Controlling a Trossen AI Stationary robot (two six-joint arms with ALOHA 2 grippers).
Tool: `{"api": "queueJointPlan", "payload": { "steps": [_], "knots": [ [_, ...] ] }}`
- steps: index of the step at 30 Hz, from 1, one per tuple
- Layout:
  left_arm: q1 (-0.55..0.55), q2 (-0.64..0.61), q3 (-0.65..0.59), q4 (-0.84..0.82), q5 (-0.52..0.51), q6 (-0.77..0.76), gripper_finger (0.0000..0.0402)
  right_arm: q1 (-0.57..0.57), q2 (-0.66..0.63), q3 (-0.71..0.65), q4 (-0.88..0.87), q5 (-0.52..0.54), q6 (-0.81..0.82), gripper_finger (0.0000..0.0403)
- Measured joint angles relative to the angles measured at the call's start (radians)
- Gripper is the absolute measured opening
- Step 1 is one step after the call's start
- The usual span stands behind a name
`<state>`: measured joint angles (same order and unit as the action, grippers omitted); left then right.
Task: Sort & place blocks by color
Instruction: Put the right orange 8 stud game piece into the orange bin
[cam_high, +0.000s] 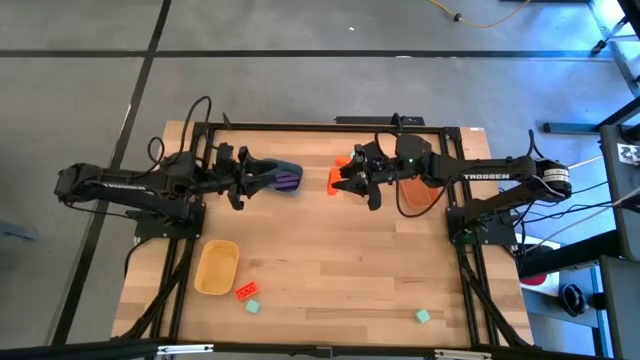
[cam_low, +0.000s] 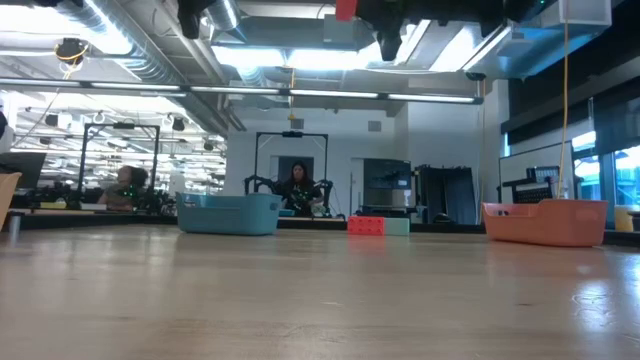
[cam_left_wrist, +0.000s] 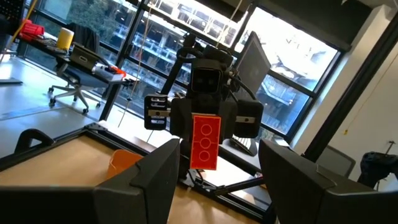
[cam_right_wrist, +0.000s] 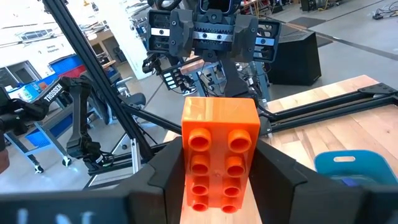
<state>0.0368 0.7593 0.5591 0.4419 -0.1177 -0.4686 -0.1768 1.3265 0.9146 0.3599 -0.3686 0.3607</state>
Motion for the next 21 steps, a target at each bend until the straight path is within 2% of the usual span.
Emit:
{"api": "queueJointPlan", "payload": {
  "steps": [8,16,19,21],
  "knots": [
    [0.0,0.0,0.0,0.0,0.005,0.0,0.0212,0.0,0.0,0.002,-0.021,0.009,0.001,0.0142],
    [0.0,0.0,0.0,-0.001,0.024,0.041,0.021,0.0,0.0,0.18,-0.433,0.062,-0.137,0.0142],
    [-0.004,0.0,0.0,-0.006,0.032,0.057,0.0189,0.0,0.0,0.24,-0.515,0.064,-0.184,0.0142],
    [-0.005,0.0,0.0,-0.017,0.034,0.072,0.0161,0.0,0.0,0.262,-0.55,0.064,-0.188,0.0142]
  ]
}}
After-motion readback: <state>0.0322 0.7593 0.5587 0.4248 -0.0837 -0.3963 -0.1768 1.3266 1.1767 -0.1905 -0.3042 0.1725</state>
